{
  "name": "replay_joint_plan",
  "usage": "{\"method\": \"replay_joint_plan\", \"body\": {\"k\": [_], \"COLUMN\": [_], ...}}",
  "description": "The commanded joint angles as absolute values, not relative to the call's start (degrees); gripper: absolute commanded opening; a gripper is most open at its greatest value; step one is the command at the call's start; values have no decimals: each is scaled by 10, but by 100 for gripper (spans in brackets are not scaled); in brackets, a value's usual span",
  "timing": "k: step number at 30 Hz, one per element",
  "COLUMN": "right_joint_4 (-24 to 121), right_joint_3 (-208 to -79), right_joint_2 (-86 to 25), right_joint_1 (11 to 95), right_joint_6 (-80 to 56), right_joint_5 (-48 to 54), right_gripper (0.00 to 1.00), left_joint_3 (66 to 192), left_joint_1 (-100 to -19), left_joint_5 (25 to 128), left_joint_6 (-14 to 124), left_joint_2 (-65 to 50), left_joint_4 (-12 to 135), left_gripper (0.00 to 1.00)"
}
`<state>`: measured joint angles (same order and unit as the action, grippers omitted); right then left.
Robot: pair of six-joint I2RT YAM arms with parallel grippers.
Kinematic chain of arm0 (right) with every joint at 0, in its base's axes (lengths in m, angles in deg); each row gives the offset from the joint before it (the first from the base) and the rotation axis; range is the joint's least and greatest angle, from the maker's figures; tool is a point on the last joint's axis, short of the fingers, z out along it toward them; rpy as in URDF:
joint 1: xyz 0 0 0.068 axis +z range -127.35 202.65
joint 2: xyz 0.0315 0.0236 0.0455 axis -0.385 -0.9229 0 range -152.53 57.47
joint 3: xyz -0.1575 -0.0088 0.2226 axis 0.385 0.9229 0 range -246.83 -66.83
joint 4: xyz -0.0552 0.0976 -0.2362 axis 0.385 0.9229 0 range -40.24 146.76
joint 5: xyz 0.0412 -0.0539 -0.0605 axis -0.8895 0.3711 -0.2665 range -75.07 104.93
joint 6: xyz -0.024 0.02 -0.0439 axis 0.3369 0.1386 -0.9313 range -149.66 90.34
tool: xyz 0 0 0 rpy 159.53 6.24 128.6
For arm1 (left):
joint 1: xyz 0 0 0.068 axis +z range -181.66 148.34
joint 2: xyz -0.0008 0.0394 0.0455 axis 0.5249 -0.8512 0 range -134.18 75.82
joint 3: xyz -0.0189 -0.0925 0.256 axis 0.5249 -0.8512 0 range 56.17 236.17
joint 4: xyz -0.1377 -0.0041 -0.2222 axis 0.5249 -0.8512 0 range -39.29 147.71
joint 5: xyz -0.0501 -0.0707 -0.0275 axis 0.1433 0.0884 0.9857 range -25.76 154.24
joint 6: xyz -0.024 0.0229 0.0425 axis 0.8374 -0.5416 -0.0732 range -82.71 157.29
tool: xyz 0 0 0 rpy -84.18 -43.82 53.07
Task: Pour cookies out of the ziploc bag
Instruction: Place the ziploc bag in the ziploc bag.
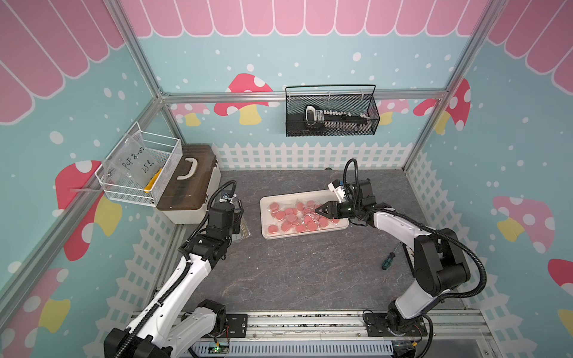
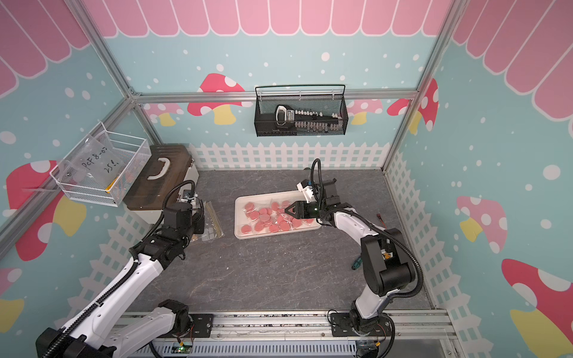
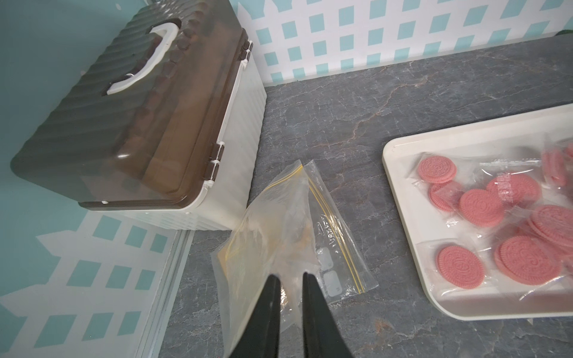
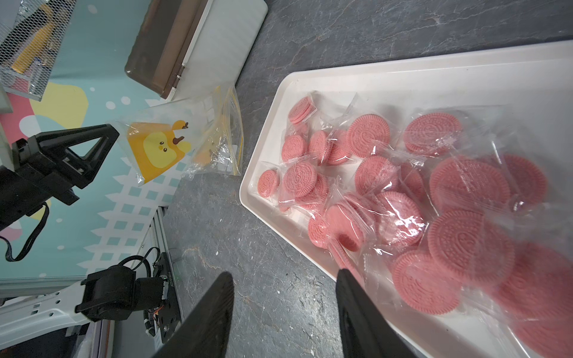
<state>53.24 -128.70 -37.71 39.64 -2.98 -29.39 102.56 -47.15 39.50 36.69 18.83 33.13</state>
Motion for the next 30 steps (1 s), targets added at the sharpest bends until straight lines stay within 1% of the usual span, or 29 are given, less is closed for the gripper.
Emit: {"method": "replay_joint_plan", "body": {"k": [1, 15, 29, 30], "right_joint_4": [541, 542, 542, 542], "right_joint_3": [-1291, -1292, -1293, -1294], "right_joint_2": [-371, -370, -369, -369], "right_joint_1": [393, 389, 387, 386], "right_joint_6": [-44, -44, -44, -44], "right_joint_5": [-297, -300, -299, -299], "right_gripper": [53, 53, 53, 53], "left_joint_3": [1028, 1031, 1041, 1042], "left_joint_1": [-469, -469, -469, -470], "left_joint_5": [415, 447, 456, 471], "left_joint_6": [376, 384, 389, 389], "left_joint_2": [183, 171, 152, 151], "left_joint_4": [314, 304, 297, 296], "left_gripper": [19, 19, 18, 19]}}
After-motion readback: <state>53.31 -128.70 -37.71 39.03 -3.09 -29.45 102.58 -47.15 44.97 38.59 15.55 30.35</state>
